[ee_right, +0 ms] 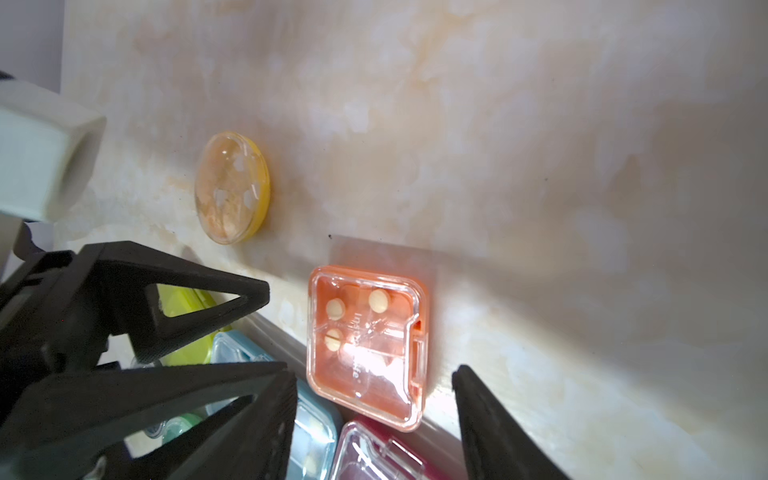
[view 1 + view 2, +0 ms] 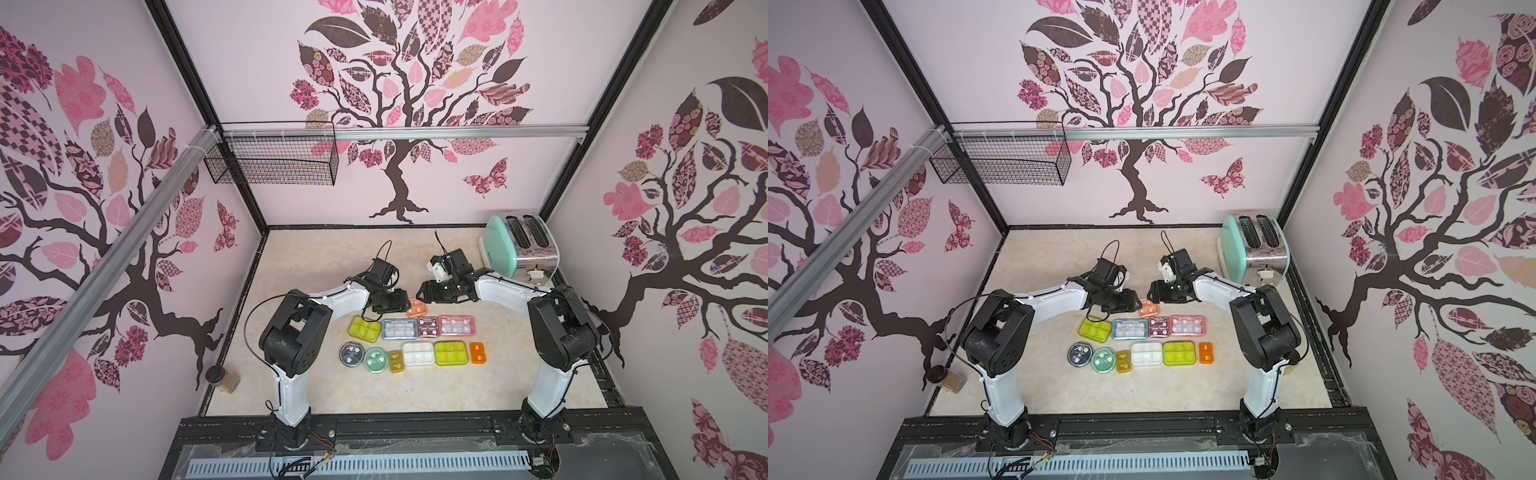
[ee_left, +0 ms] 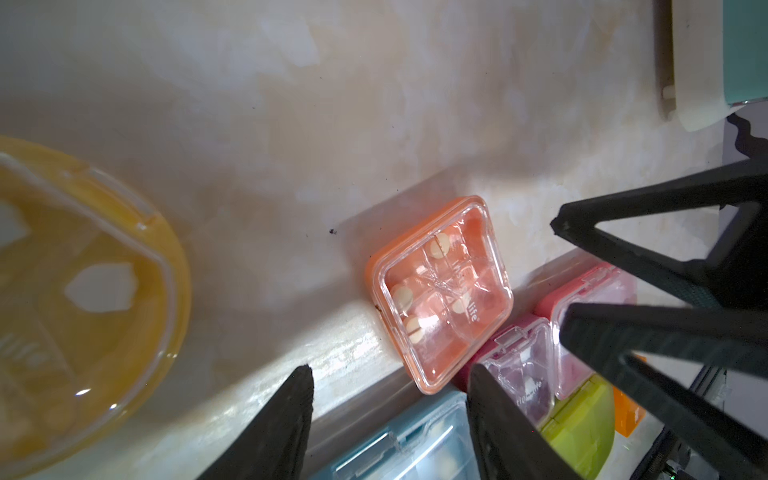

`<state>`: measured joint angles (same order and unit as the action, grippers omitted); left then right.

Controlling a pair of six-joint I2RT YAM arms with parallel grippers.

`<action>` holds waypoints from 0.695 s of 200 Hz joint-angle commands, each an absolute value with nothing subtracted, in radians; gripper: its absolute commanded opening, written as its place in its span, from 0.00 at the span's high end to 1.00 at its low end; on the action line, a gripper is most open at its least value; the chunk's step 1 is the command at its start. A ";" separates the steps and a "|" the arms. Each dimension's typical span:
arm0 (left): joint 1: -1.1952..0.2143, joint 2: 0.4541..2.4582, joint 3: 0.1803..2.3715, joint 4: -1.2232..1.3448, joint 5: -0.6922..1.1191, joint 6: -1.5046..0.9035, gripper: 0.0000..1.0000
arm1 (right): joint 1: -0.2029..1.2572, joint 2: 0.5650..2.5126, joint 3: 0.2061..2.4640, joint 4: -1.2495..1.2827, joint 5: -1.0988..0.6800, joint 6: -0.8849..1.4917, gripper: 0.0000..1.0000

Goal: Close pillboxes
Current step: Close the lid on the pillbox.

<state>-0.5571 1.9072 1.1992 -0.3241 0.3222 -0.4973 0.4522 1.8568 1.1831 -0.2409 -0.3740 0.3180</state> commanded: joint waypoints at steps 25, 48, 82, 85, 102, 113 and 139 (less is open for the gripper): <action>-0.571 1.949 1.233 -0.324 0.316 -0.481 0.48 | 0.458 1.889 1.172 -0.227 -0.403 0.328 0.42; -0.577 1.969 1.242 -0.326 0.312 -0.480 0.54 | 0.459 1.899 1.169 -0.223 -0.404 0.328 0.45; -0.577 1.989 1.247 -0.329 0.306 -0.481 0.61 | 0.459 1.911 1.160 -0.210 -0.408 0.330 0.47; -0.576 1.989 1.248 -0.329 0.307 -0.482 0.61 | 0.459 1.912 1.160 -0.209 -0.409 0.330 0.47; -0.578 1.993 1.248 -0.327 0.301 -0.485 0.65 | 0.460 1.919 1.159 -0.208 -0.413 0.330 0.50; -0.578 1.997 1.248 -0.330 0.300 -0.485 0.65 | 0.461 1.921 1.159 -0.208 -0.414 0.330 0.51; -0.578 1.963 1.253 -0.348 0.283 -0.472 0.65 | 0.459 1.896 1.177 -0.228 -0.392 0.313 0.47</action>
<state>-0.5751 1.9644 1.2381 -0.3214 0.3187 -0.4934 0.4572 1.9076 1.1633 -0.2058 -0.4011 0.3298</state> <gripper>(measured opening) 0.346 0.502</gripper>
